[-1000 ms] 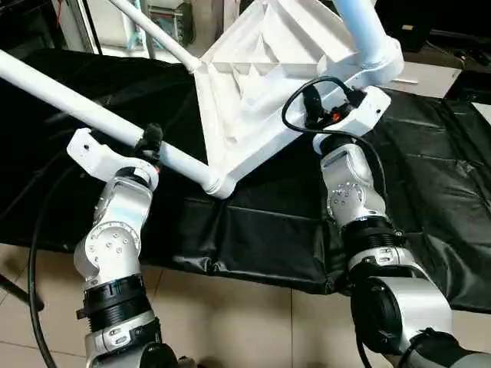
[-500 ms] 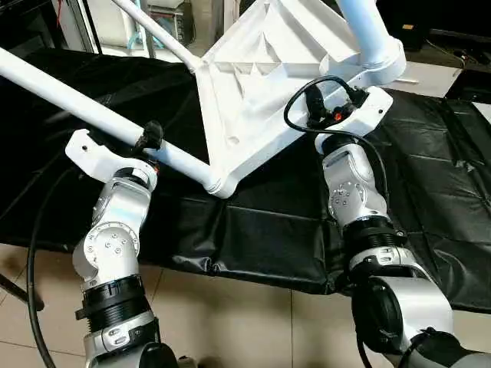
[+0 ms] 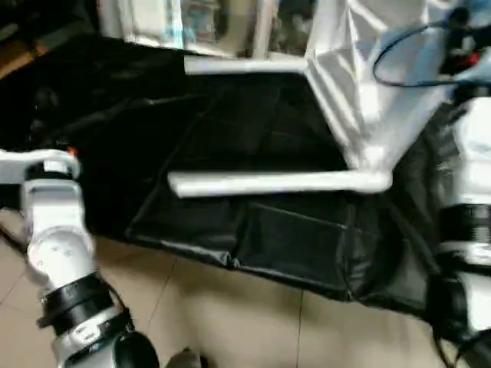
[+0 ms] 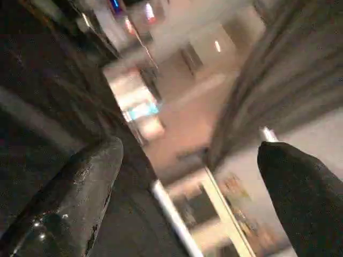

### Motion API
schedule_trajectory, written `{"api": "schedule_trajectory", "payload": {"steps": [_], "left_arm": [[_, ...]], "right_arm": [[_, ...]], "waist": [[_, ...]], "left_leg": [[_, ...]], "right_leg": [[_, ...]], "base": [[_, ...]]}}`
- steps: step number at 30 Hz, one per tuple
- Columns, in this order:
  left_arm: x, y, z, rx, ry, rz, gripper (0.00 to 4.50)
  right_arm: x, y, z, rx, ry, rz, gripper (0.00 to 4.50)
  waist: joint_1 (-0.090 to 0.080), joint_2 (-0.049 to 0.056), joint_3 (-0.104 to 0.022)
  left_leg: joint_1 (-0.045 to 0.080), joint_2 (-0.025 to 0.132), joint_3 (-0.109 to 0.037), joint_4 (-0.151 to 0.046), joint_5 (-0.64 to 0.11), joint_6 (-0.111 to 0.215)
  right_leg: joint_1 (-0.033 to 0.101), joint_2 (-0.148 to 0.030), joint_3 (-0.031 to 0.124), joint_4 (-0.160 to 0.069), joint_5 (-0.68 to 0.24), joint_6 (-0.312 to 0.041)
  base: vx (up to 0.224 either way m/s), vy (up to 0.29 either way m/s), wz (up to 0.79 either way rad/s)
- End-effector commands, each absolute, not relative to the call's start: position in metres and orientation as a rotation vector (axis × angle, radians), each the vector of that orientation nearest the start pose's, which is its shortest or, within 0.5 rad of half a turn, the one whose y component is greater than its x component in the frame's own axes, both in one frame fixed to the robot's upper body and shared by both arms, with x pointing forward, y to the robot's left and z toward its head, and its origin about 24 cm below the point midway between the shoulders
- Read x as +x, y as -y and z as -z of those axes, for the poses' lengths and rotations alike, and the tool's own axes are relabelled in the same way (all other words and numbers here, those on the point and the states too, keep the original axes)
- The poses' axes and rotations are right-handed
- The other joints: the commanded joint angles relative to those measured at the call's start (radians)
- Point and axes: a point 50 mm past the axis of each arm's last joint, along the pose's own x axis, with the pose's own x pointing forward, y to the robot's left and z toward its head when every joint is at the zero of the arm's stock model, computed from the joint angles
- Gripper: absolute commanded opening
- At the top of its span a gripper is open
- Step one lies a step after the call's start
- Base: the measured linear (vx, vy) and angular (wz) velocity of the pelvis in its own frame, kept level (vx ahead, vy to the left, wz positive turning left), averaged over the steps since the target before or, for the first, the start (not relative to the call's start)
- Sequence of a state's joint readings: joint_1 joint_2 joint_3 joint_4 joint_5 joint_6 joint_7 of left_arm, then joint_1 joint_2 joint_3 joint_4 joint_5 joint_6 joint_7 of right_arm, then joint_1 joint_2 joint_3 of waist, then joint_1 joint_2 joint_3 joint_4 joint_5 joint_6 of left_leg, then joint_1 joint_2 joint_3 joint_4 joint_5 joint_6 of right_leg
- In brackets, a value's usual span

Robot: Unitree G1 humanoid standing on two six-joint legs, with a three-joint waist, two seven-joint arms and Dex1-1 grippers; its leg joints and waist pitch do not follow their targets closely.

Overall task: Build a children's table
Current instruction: Flip table

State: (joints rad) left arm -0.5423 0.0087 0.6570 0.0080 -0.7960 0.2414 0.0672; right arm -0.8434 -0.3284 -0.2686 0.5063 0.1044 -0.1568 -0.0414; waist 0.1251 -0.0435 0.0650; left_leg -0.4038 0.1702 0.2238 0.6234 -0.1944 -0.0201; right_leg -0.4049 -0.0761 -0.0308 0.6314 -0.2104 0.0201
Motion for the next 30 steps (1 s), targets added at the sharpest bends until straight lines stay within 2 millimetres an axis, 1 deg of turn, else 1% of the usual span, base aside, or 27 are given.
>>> {"api": "schedule_trajectory", "payload": {"steps": [1,2,3,4,5,6,7,8,10,11,12,13,14,15,17,18,19,21,22,23,24,26,27,28,29,30], "left_arm": [[0.315,-0.248,-0.159,-0.942,0.415,-0.205,4.5],[0.316,-0.251,-0.158,-0.942,0.412,-0.215,4.5],[0.316,-0.253,-0.157,-0.942,0.411,-0.221,4.5],[0.316,-0.254,-0.157,-0.931,0.413,-0.217,4.5],[0.315,-0.255,-0.156,-0.925,0.415,-0.218,4.5],[0.315,-0.256,-0.155,-0.909,0.407,-0.221,4.5],[0.315,-0.257,-0.154,-0.883,0.4,-0.228,4.5],[0.316,-0.257,-0.154,-0.863,0.399,-0.225,4.5],[0.316,-0.255,-0.155,-0.827,0.397,-0.211,4.5],[0.316,-0.254,-0.159,-0.767,0.409,-0.197,4.5],[0.316,-0.252,-0.161,-0.738,0.411,-0.187,4.5],[0.316,-0.251,-0.162,-0.714,0.412,-0.177,4.5],[0.316,-0.251,-0.163,-0.669,0.413,-0.173,4.5],[0.316,-0.25,-0.164,-0.622,0.414,-0.167,4.5],[0.319,-0.243,-0.165,-0.518,0.393,-0.117,4.5],[0.32,-0.235,-0.164,-0.431,0.368,-0.062,4.5],[0.321,-0.234,-0.164,-0.42,0.366,-0.055,4.5],[0.321,-0.226,-0.163,-0.356,0.354,0.001,4.5],[0.322,-0.219,-0.164,-0.323,0.344,0.032,4.5],[0.322,-0.215,-0.164,-0.303,0.338,0.052,4.5],[0.322,-0.212,-0.164,-0.293,0.333,0.065,4.5],[0.323,-0.206,-0.163,-0.221,0.318,0.104,4.5],[0.323,-0.204,-0.162,-0.186,0.311,0.123,4.5],[0.323,-0.204,-0.162,-0.186,0.311,0.123,4.5],[0.323,-0.199,-0.161,-0.089,0.297,0.167,4.5],[0.322,-0.195,-0.16,-0.022,0.287,0.212,4.5]], "right_arm": [[0.365,0.227,-0.248,-0.105,0.599,0.187,1.85],[0.364,0.226,-0.249,-0.112,0.599,0.193,1.82],[0.363,0.226,-0.25,-0.117,0.6,0.196,1.82],[0.362,0.226,-0.251,-0.121,0.601,0.201,1.8],[0.362,0.227,-0.251,-0.125,0.602,0.207,1.77],[0.362,0.227,-0.25,-0.128,0.599,0.209,1.77],[0.362,0.228,-0.25,-0.126,0.594,0.212,1.75],[0.362,0.228,-0.249,-0.123,0.59,0.214,1.71],[0.362,0.228,-0.248,-0.121,0.583,0.211,1.71],[0.362,0.226,-0.247,-0.113,0.575,0.202,1.7],[0.362,0.225,-0.247,-0.114,0.571,0.198,1.7],[0.361,0.224,-0.246,-0.115,0.569,0.195,1.7],[0.361,0.222,-0.246,-0.112,0.562,0.19,1.7],[0.361,0.22,-0.245,-0.111,0.556,0.185,1.7],[0.361,0.213,-0.24,-0.114,0.535,0.162,1.7],[0.361,0.207,-0.234,-0.121,0.517,0.134,1.7],[0.361,0.207,-0.234,-0.122,0.515,0.131,1.7],[0.362,0.202,-0.227,-0.126,0.486,0.101,1.7],[0.362,0.199,-0.221,-0.113,0.463,0.076,1.7],[0.362,0.196,-0.217,-0.102,0.447,0.059,2.05],[0.362,0.195,-0.214,-0.095,0.436,0.049,2.05],[0.36,0.191,-0.206,-0.032,0.415,0.02,2.4],[0.359,0.189,-0.203,-0.001,0.4,0.012,2.42],[0.359,0.189,-0.203,-0.001,0.4,0.012,2.49],[0.358,0.185,-0.193,0.062,0.362,-0.028,2.61],[0.358,0.183,-0.188,0.084,0.34,-0.044,2.61]], "waist": [[-0.014,-0.008,-0.081],[-0.024,-0.009,-0.079],[-0.034,-0.011,-0.079],[-0.039,-0.014,-0.08],[-0.046,-0.017,-0.08],[-0.049,-0.017,-0.08],[-0.052,-0.019,-0.08],[-0.054,-0.018,-0.08],[-0.056,-0.017,-0.08],[-0.057,-0.016,-0.08],[-0.056,-0.016,-0.08],[-0.056,-0.015,-0.08],[-0.056,-0.017,-0.08],[-0.055,-0.016,-0.08],[-0.055,-0.015,-0.08],[-0.054,-0.018,-0.08],[-0.055,-0.018,-0.079],[-0.057,-0.017,-0.079],[-0.056,-0.013,-0.079],[-0.057,-0.011,-0.079],[-0.058,-0.011,-0.078],[-0.059,-0.008,-0.079],[-0.062,-0.01,-0.077],[-0.062,-0.01,-0.077],[-0.064,-0.006,-0.076],[-0.064,-0.006,-0.077]], "left_leg": [[0.044,0.054,-0.035,-0.071,-0.066,-0.012],[0.043,0.053,-0.035,-0.073,-0.082,-0.019],[0.041,0.052,-0.036,-0.073,-0.08,-0.026],[0.041,0.051,-0.035,-0.072,-0.081,-0.027],[0.037,0.05,-0.036,-0.07,-0.068,-0.022],[0.038,0.049,-0.033,-0.068,-0.061,-0.016],[0.038,0.049,-0.032,-0.066,-0.056,-0.011],[0.038,0.049,-0.032,-0.065,-0.048,0.0],[0.039,0.05,-0.032,-0.065,-0.042,0.009],[0.041,0.052,-0.032,-0.064,-0.031,0.018],[0.041,0.052,-0.032,-0.063,-0.024,0.024],[0.041,0.053,-0.032,-0.063,-0.022,0.026],[0.042,0.053,-0.031,-0.063,-0.023,0.026],[0.043,0.054,-0.032,-0.064,-0.02,0.027],[0.043,0.054,-0.032,-0.064,-0.02,0.025],[0.043,0.055,-0.032,-0.064,-0.016,0.024],[0.042,0.054,-0.032,-0.065,-0.019,0.024],[0.043,0.055,-0.033,-0.067,-0.029,0.011],[0.043,0.055,-0.034,-0.068,-0.034,0.006],[0.045,0.056,-0.033,-0.07,-0.047,-0.003],[0.045,0.057,-0.034,-0.07,-0.054,-0.007],[0.046,0.056,-0.035,-0.073,-0.084,-0.022],[0.043,0.055,-0.037,-0.076,-0.101,-0.02],[0.043,0.055,-0.037,-0.076,-0.101,-0.02],[0.044,0.057,-0.039,-0.08,-0.133,-0.033],[0.047,0.058,-0.04,-0.08,-0.141,-0.039]], "right_leg": [[0.04,-0.053,0.031,-0.045,0.067,-0.145],[0.04,-0.052,0.033,-0.048,0.04,-0.14],[0.042,-0.051,0.033,-0.049,0.039,-0.132],[0.042,-0.052,0.033,-0.049,0.042,-0.131],[0.046,-0.053,0.033,-0.049,0.053,-0.132],[0.043,-0.053,0.034,-0.049,0.061,-0.138],[0.042,-0.052,0.034,-0.048,0.068,-0.142],[0.042,-0.052,0.035,-0.048,0.077,-0.149],[0.042,-0.052,0.035,-0.047,0.084,-0.158],[0.041,-0.051,0.034,-0.045,0.096,-0.168],[0.041,-0.051,0.034,-0.044,0.102,-0.17],[0.041,-0.05,0.033,-0.044,0.104,-0.17],[0.04,-0.051,0.033,-0.044,0.1,-0.171],[0.041,-0.052,0.034,-0.043,0.099,-0.172],[0.04,-0.052,0.034,-0.043,0.096,-0.169],[0.04,-0.054,0.034,-0.042,0.093,-0.166],[0.039,-0.054,0.034,-0.044,0.086,-0.165],[0.039,-0.054,0.034,-0.044,0.072,-0.164],[0.039,-0.055,0.034,-0.043,0.069,-0.166],[0.037,-0.054,0.034,-0.045,0.068,-0.165],[0.038,-0.054,0.034,-0.045,0.068,-0.165],[0.038,-0.054,0.034,-0.046,0.055,-0.164],[0.041,-0.055,0.034,-0.05,0.041,-0.159],[0.041,-0.055,0.034,-0.05,0.041,-0.159],[0.04,-0.058,0.033,-0.054,0.0,-0.157],[0.037,-0.058,0.033,-0.054,-0.009,-0.157]], "base": [[0.0,0.0,0.0],[0.0,0.0,0.0],[0.0,0.0,0.0],[0.0,0.0,0.0],[0.0,0.0,0.0],[0.0,0.0,0.0],[0.0,0.0,0.0],[0.0,0.0,0.0],[0.0,0.0,0.0],[0.0,0.0,0.0],[0.0,0.0,0.0],[0.0,0.0,0.0],[0.0,0.0,0.0],[0.0,0.0,0.0],[0.0,0.0,0.0],[0.0,0.0,0.0],[0.0,0.0,0.0],[0.0,0.0,0.0],[0.0,0.0,0.0],[0.0,0.0,0.0],[0.0,0.0,0.0],[0.0,0.0,0.0],[0.0,0.0,0.0],[0.0,0.0,0.0],[0.0,0.0,0.0],[0.0,0.0,0.0]]}}
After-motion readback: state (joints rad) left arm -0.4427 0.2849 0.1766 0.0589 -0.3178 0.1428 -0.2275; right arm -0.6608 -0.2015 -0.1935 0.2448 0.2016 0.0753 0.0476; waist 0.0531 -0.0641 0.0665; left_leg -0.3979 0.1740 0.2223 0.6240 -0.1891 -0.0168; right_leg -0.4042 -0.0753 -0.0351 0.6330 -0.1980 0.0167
